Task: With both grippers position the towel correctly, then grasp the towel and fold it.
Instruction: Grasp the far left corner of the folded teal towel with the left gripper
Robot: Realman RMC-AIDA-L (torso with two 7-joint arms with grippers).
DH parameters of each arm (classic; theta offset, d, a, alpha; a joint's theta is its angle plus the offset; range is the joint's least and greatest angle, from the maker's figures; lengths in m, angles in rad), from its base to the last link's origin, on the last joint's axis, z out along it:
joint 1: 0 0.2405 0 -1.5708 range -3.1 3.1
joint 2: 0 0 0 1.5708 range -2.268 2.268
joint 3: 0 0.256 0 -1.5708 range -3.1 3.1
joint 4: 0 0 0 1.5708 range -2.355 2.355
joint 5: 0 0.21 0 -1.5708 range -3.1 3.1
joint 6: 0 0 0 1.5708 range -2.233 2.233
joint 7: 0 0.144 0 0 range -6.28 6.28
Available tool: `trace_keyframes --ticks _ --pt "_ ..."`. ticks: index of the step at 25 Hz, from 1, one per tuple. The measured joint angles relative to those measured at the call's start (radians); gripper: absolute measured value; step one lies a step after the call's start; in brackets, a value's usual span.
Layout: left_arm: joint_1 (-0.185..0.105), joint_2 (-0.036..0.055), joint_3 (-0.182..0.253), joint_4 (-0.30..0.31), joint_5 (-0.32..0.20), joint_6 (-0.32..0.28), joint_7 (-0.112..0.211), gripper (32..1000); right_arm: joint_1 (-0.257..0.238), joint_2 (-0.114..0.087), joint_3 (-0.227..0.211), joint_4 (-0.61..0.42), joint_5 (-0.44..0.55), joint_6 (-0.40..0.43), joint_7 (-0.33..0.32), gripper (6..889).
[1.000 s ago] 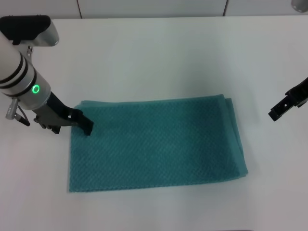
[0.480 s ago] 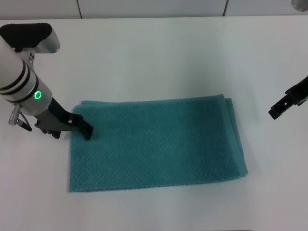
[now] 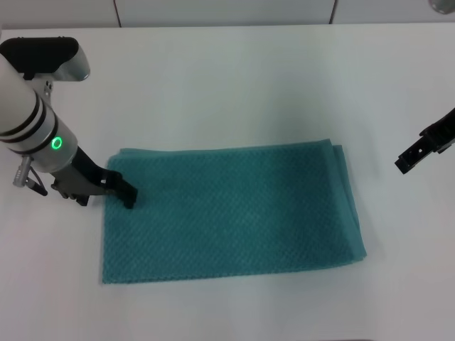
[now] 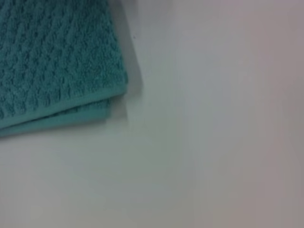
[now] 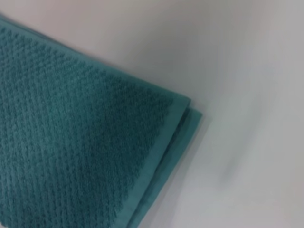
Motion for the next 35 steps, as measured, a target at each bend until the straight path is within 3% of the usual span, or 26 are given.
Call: trace_keyframes --ticks 35 --pt "-0.004 0.0000 0.011 -0.025 0.000 -0.024 0.001 909 0.006 0.000 -0.001 0.000 0.000 0.000 -0.003 860"
